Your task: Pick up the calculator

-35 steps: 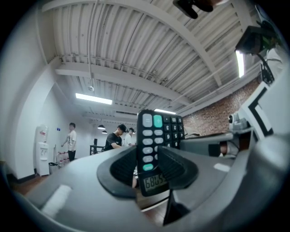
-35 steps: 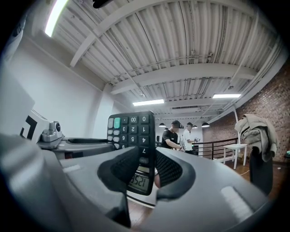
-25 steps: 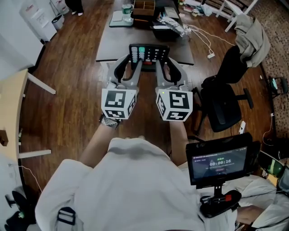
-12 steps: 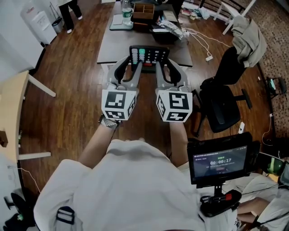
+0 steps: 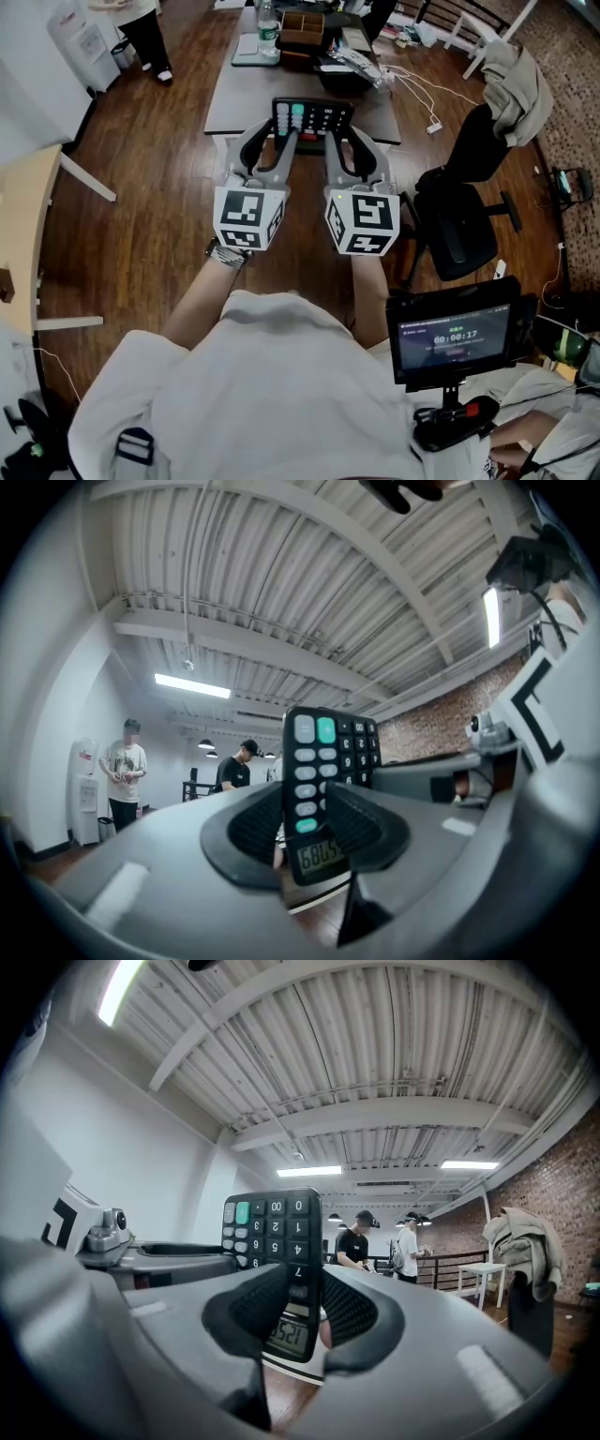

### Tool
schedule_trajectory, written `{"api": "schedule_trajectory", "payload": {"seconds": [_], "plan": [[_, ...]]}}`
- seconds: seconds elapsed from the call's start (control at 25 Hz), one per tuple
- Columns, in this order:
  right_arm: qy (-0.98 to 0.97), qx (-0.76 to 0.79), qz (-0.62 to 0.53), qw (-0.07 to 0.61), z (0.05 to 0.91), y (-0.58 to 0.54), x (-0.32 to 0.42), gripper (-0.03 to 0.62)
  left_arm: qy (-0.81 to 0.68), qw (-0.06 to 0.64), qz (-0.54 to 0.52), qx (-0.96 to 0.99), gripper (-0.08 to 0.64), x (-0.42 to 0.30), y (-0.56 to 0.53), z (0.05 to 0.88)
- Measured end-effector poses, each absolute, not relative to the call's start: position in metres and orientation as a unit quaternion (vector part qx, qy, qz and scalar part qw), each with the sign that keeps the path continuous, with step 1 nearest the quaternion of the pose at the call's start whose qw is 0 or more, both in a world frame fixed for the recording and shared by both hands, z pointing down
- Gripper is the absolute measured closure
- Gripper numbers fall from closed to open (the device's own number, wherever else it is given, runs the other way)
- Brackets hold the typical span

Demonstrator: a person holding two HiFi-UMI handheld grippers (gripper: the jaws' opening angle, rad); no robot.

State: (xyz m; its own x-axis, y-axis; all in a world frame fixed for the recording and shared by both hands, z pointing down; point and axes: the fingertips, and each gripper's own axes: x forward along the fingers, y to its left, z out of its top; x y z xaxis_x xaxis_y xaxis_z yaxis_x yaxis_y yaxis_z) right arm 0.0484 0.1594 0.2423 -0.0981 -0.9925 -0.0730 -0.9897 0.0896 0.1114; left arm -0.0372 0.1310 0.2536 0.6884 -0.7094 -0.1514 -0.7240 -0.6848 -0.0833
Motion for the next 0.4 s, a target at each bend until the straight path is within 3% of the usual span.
{"api": "schedule_trajectory", "payload": {"seconds": [0.4], "plan": [[-0.742, 0.667, -0.069, 0.008, 0.240, 0.148, 0.046, 0.482, 0.396, 0.072, 0.054, -0.914, 0.413, -0.040, 0.121, 0.251]]}}
